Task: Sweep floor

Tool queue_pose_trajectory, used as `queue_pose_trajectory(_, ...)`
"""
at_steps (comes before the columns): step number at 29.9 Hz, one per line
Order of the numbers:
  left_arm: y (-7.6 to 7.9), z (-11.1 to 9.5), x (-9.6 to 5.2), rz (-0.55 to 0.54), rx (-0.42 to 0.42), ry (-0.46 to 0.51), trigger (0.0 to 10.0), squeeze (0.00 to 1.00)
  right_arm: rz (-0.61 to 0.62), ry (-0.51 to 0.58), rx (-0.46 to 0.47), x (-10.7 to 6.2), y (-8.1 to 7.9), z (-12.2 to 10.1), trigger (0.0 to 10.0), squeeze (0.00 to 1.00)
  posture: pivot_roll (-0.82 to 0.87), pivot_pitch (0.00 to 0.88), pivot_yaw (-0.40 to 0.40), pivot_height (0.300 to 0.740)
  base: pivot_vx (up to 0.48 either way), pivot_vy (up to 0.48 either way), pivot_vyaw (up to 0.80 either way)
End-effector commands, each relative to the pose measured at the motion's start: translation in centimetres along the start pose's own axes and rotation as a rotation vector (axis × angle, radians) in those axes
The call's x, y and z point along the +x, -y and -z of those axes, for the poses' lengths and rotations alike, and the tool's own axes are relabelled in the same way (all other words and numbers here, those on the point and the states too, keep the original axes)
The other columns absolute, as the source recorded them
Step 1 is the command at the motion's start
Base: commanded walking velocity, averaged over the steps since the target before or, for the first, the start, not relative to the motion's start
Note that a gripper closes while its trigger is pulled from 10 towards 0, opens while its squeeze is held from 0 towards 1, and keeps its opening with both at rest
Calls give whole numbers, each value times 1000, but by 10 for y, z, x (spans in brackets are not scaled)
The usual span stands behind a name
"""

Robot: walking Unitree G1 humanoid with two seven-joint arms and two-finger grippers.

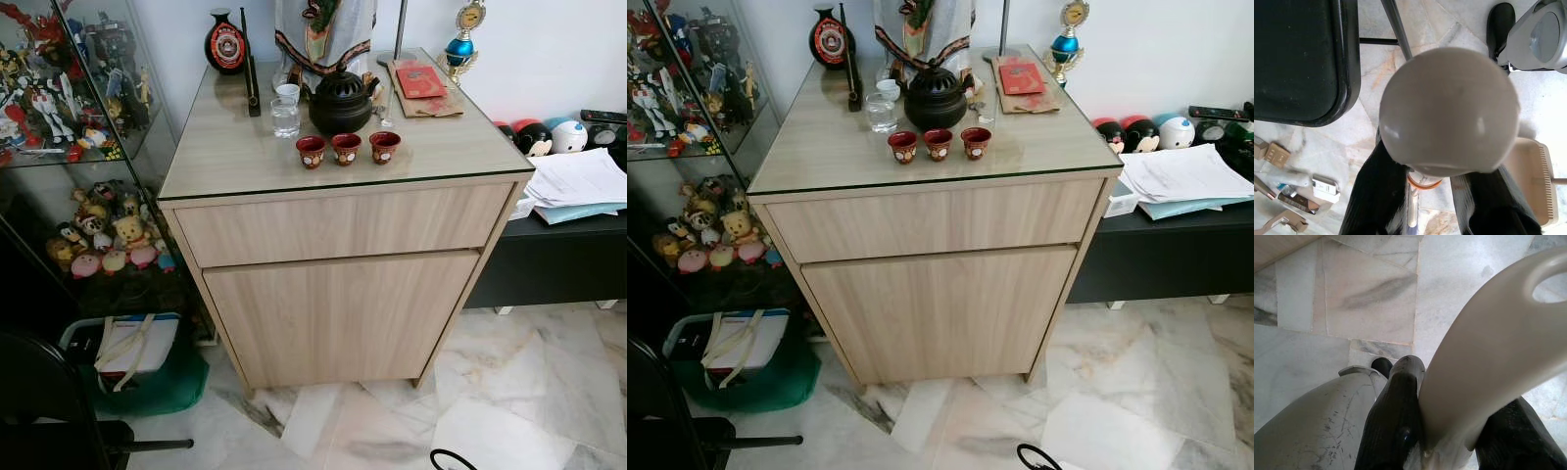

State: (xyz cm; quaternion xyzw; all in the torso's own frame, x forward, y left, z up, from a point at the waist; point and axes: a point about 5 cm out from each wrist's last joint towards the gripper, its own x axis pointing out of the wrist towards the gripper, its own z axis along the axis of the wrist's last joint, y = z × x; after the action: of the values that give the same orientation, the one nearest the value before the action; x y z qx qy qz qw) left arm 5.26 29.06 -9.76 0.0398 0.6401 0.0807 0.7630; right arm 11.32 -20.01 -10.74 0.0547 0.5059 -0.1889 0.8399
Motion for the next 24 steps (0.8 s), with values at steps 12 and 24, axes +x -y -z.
queue_pose_trajectory(12, 97, -141, -15, 169, 57, 535, 10000, 0, -171, 193, -163, 6, -14, -61, 10000, 0, -131, 0, -6, 740, 0, 0, 0)
queue_pose_trajectory(24, 97, -141, -15, 174, 76, 533, 10000, 0, -173, 189, -150, 5, -17, -57, 10000, 0, -134, 0, 9, 740, 0, 0, 0)
